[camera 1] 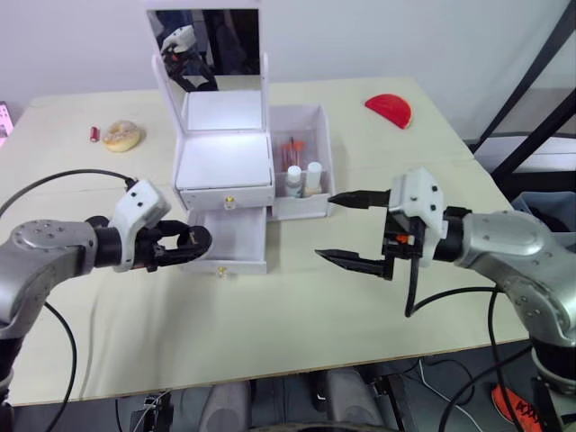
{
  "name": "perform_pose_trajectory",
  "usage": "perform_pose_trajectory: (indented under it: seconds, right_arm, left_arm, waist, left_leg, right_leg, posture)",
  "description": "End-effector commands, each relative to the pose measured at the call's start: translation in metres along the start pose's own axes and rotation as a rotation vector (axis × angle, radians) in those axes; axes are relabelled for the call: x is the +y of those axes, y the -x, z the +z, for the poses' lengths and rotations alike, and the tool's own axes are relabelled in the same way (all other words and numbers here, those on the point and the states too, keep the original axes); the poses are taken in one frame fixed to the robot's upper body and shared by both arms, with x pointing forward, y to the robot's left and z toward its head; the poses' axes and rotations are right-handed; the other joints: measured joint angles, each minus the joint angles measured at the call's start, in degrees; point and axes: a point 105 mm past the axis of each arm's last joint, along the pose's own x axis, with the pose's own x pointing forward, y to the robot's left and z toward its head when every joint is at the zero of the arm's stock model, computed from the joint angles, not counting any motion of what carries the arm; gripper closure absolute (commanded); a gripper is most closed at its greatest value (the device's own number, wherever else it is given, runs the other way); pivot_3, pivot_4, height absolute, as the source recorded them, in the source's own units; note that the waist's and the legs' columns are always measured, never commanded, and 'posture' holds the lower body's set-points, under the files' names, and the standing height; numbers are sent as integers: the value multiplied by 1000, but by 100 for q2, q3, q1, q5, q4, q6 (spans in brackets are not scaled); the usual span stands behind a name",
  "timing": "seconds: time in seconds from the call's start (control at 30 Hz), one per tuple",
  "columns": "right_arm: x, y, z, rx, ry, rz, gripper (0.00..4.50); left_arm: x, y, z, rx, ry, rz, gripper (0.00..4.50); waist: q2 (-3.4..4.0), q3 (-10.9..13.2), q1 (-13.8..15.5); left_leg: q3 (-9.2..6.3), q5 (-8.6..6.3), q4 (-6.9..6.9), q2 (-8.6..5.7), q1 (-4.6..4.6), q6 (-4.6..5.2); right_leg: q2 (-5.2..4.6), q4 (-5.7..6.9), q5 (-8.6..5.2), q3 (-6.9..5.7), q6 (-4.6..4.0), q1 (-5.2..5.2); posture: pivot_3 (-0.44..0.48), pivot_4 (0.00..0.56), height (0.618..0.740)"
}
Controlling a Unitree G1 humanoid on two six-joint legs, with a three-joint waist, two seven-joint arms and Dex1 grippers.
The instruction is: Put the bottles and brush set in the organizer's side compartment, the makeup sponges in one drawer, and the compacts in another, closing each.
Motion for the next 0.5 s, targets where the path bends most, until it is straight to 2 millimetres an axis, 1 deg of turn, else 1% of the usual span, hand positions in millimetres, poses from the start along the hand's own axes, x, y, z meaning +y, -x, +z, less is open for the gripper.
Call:
perform_pose_trajectory:
  seconds: [0.03, 0.23, 0.33, 0.5]
  right_arm:
    - [3, 4, 11, -23, 44, -17, 0]
    - [4, 4, 11, -23, 39, -20, 0]
    - [4, 4, 11, -23, 38, -17, 0]
    - [3, 3, 12, -25, 41, -17, 0]
  left_arm:
    - [1, -3, 4, -21, -37, 7, 1925]
    - [0, -12, 3, -41, -29, 6, 1925]
    - [-3, -14, 9, -59, -33, -10, 1925]
    - [1, -13, 1, -25, -35, 8, 1925]
  waist:
    - [0, 0, 2]
    - [0, 0, -1]
    - [-1, 0, 0]
    - [0, 0, -2]
  left_leg:
    - [-1, 0, 0, 0, 1, 0]
    - [-1, 0, 0, 0, 0, 0]
    - [-2, 0, 0, 0, 0, 0]
    - [-2, 0, 0, 0, 2, 1]
  right_leg:
    - [0, 0, -4, 0, 6, 1]
    - [1, 2, -3, 0, 5, 1]
    - [1, 3, -3, 0, 5, 1]
    - [1, 4, -3, 0, 5, 3]
  posture:
    - [0, 150, 739]
    - [0, 150, 739]
    - [0, 150, 739]
    - [0, 150, 739]
